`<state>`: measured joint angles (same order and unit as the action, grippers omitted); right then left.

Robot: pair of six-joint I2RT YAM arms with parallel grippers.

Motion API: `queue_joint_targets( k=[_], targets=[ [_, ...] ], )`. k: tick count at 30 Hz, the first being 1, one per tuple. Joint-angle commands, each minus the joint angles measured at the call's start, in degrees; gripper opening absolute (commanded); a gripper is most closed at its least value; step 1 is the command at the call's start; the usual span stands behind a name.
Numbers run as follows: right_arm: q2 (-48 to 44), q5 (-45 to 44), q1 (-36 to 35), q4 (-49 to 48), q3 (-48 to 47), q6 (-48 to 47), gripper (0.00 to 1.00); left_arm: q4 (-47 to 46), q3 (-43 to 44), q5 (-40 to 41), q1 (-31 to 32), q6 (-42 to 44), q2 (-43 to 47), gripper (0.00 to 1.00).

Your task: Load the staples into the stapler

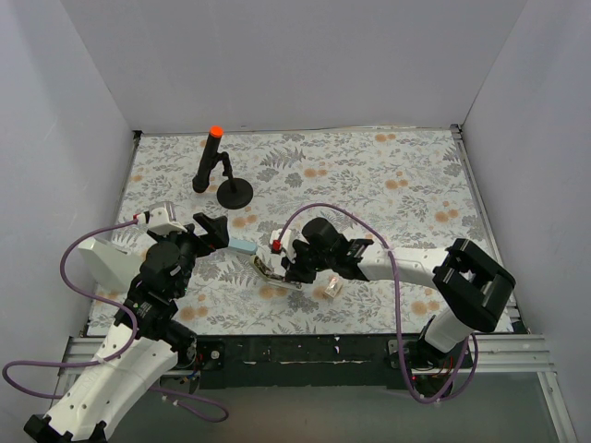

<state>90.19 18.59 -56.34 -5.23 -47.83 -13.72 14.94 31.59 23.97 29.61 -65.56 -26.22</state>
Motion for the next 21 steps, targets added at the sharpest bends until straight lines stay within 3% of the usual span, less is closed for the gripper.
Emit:
queue_joint_targets(
  k=[1,21],
  targets=[
    [0.9,0.7,-0.4,-2.9,0.2,0.2,0.13,-0.4,-0.3,-0.8,-0.6,0.7,-0.1,0.98],
    [2.1,-0.3,-0.4,-1.8,0.1,0.1,0.13,-0.5,-0.3,-1.4,-1.0,0.6,-0.2,0.98]
  ],
)
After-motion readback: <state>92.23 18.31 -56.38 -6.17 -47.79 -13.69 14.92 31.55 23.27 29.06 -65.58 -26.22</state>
